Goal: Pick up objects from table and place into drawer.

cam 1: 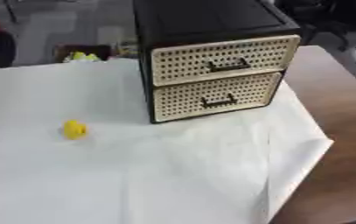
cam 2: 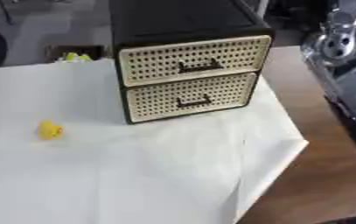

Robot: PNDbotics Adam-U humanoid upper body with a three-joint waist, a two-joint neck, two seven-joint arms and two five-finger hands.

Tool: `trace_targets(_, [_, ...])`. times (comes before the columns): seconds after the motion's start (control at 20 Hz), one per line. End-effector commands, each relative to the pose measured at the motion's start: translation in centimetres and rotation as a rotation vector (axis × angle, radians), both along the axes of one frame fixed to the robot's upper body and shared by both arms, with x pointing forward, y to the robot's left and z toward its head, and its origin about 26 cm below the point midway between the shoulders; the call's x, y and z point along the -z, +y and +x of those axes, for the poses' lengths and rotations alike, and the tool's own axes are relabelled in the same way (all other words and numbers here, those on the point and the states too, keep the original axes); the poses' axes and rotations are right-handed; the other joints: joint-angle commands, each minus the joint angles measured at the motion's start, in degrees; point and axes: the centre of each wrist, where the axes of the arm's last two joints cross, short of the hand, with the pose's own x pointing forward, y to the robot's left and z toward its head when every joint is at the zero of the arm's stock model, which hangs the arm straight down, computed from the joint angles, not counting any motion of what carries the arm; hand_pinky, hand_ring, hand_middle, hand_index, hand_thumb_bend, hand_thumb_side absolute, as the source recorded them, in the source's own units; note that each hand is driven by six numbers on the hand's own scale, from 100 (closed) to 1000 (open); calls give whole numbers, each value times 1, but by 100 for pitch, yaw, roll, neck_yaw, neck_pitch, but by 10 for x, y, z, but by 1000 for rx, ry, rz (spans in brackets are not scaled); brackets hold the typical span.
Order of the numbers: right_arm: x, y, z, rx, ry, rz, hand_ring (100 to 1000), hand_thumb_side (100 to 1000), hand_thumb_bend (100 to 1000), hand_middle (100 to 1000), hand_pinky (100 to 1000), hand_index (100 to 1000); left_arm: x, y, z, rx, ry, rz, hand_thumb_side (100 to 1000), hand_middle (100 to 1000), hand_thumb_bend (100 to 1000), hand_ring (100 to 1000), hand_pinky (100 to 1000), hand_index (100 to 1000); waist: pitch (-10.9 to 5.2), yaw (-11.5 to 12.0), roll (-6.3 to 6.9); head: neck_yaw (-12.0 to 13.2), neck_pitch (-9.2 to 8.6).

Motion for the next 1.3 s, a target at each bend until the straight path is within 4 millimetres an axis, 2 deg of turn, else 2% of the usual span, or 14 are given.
trace_targets(0.05, [-5, 6, -2, 29, -79, 0, 788, 1000, 100, 795, 711, 859, -10, -4, -3, -42, -30, 41, 1000, 878, 100, 900, 791, 912, -55, 20, 12, 145, 91])
trace_targets(0.45, [0, 13, 1, 83, -171, 17, 787, 1000, 100, 791, 712, 855, -15, -9, -2, -147, 5, 97, 1000, 866, 100, 887, 779, 905, 48, 50, 48, 164, 25])
trace_targets(0.7, [2, 11, 1, 154, -209, -17, 750, 1000, 100, 741, 671, 843, -21, -12, -1, -214, 18, 149, 1000, 866, 100, 885, 777, 906, 108, 60, 65, 34, -140])
trace_targets(0.8, [3, 9, 0, 221, -209, -60, 642, 1000, 100, 639, 564, 829, -21, -13, -1, -222, 19, 160, 1000, 866, 100, 885, 776, 905, 124, 52, 62, -38, -202])
trace_targets(0.85, [2, 9, 0, 261, -205, -85, 642, 1000, 100, 639, 564, 829, -21, -13, -1, -224, 21, 164, 1000, 866, 100, 885, 776, 905, 129, 49, 59, -68, -221])
trace_targets(0.9, [1, 8, -1, 305, -189, -115, 451, 1000, 100, 468, 291, 814, -21, -13, -1, -225, 23, 169, 1000, 866, 100, 886, 777, 905, 131, 42, 47, -100, -244])
trace_targets(1.0, [-4, 5, -2, 394, -137, -179, 308, 1000, 100, 337, 119, 802, -22, -13, -1, -228, 23, 174, 1000, 866, 100, 885, 776, 905, 127, 31, 18, -131, -276])
trace_targets(1.1, [-11, 1, -5, 466, -65, -244, 149, 1000, 100, 173, 100, 786, -22, -12, -1, -230, 22, 177, 1000, 867, 100, 885, 776, 904, 113, 24, -17, -128, -298])
trace_targets(1.15, [-15, 0, -6, 490, -34, -269, 100, 1000, 100, 118, 100, 779, -22, -12, -1, -230, 22, 178, 1000, 867, 100, 885, 776, 905, 104, 21, -34, -124, -304])
trace_targets(1.3, [-29, -4, -10, 516, 33, -313, 100, 1000, 100, 100, 100, 748, -22, -11, -2, -230, 21, 185, 1000, 867, 100, 885, 775, 905, 60, 10, -87, -113, -300])
